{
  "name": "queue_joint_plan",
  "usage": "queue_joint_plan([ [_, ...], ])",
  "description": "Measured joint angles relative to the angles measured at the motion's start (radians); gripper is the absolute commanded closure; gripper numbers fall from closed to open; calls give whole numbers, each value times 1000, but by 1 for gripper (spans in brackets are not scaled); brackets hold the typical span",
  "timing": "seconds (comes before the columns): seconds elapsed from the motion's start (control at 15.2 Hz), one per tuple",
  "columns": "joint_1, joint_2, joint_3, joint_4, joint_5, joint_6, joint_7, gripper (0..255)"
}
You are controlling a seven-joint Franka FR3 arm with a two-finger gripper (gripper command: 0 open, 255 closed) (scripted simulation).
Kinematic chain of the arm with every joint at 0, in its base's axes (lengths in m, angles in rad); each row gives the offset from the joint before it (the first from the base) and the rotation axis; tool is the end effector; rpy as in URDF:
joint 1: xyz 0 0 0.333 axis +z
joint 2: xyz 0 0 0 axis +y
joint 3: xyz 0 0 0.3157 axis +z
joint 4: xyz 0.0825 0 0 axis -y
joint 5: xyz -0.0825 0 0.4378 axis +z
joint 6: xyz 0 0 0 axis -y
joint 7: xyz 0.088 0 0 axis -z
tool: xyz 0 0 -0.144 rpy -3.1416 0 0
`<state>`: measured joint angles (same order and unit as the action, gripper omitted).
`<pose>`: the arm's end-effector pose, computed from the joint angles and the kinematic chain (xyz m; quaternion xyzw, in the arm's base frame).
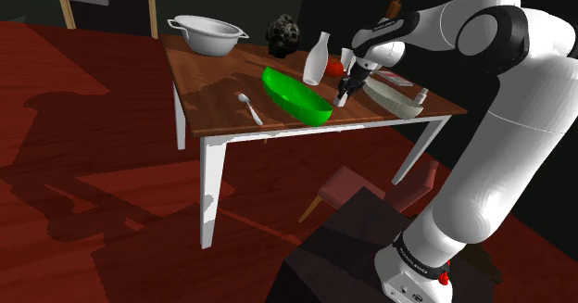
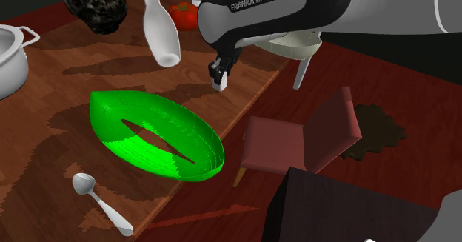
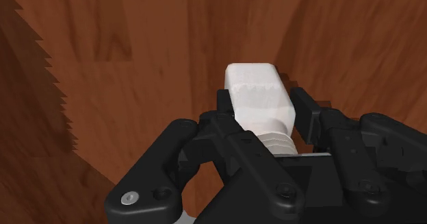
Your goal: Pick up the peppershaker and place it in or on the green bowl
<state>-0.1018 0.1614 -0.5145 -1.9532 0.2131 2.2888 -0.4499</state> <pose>0.5492 -0.3685 0.3625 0.9844 -0.1375 0.1094 0.0093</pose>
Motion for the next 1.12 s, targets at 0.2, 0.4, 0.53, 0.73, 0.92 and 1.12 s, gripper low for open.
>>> queue_joint_plan([
  [0.2, 0, 0, 0, 0, 0, 0, 0, 255],
  [0.4, 0, 1, 0, 1, 0, 0, 0, 255],
  [0.53, 0, 0, 0, 0, 0, 0, 0, 255],
  [0.73, 2, -10, -2, 19, -10, -27, 9, 255],
  [0.92, 5, -26, -4, 38, -25, -59, 21, 255],
  [1.12, 6, -40, -7, 62, -37, -94, 30, 255],
])
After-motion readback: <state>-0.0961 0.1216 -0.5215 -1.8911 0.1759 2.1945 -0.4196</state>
